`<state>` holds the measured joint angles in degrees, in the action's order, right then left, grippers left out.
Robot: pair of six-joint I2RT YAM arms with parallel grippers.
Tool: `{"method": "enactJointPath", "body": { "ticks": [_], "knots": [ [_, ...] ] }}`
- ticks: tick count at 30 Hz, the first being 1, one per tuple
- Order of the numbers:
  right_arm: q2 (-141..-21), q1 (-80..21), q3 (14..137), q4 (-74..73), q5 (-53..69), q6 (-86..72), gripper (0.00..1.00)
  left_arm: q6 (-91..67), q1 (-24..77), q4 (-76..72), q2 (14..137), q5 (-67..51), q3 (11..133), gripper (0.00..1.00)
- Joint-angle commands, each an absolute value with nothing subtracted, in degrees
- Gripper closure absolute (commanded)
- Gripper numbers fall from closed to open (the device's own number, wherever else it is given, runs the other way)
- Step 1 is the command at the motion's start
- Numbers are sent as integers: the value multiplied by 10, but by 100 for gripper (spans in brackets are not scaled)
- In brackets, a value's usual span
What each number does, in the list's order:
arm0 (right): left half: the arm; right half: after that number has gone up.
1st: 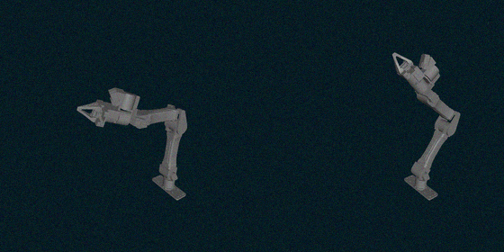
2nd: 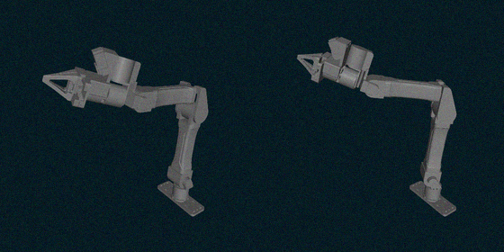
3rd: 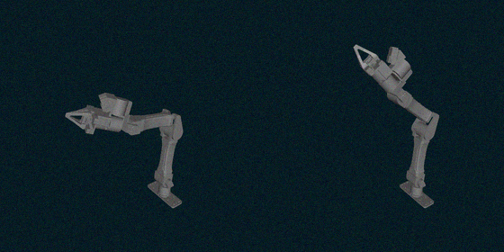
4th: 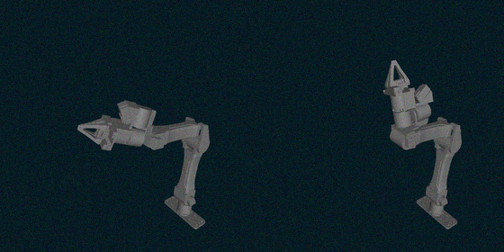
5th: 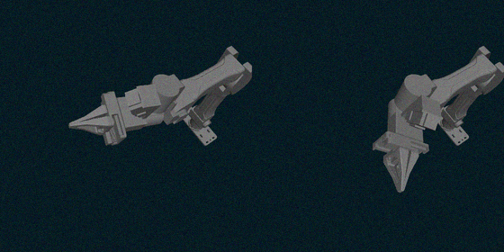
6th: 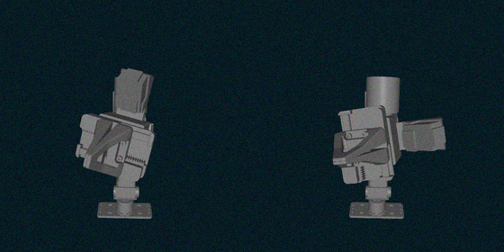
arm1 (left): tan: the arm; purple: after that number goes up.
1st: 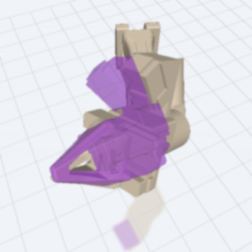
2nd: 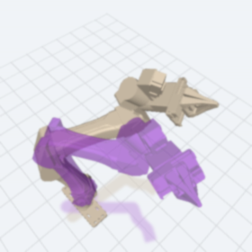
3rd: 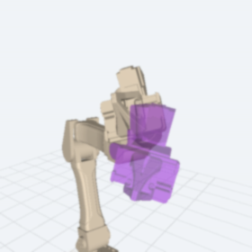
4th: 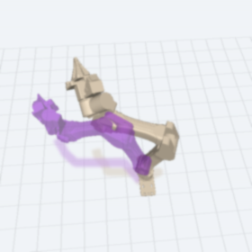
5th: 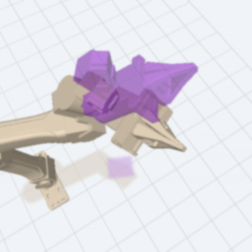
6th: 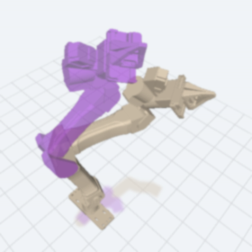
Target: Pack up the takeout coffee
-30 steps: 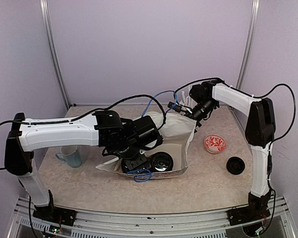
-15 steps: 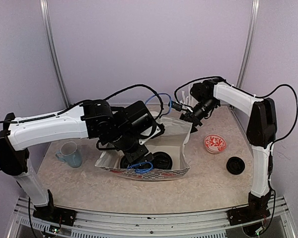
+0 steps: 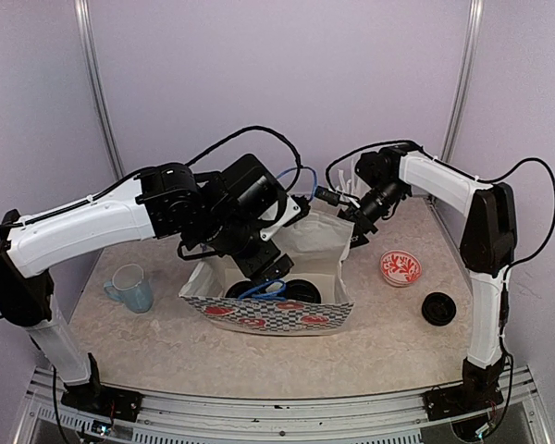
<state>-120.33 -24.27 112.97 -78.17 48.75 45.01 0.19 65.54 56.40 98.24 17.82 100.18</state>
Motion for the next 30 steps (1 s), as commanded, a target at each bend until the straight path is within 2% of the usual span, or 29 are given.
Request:
{"method": "enactJointPath", "body": {
  "ticks": [1,11,20,25,30],
  "knots": [
    [-1173,-232,1160,-788,473,437,23,33,630,532,990,196,1029,1],
    [-1167,-189,1264,-771,432,403,22,63,604,494,1001,175,1025,1],
    [-1160,-137,1321,-723,426,361,22,94,595,445,1002,202,1032,1],
    [-1140,-76,1311,-652,451,297,31,104,593,405,1011,251,1050,1],
    [-1117,-40,1247,-595,470,266,41,119,592,346,994,271,1054,1]
  ]
}}
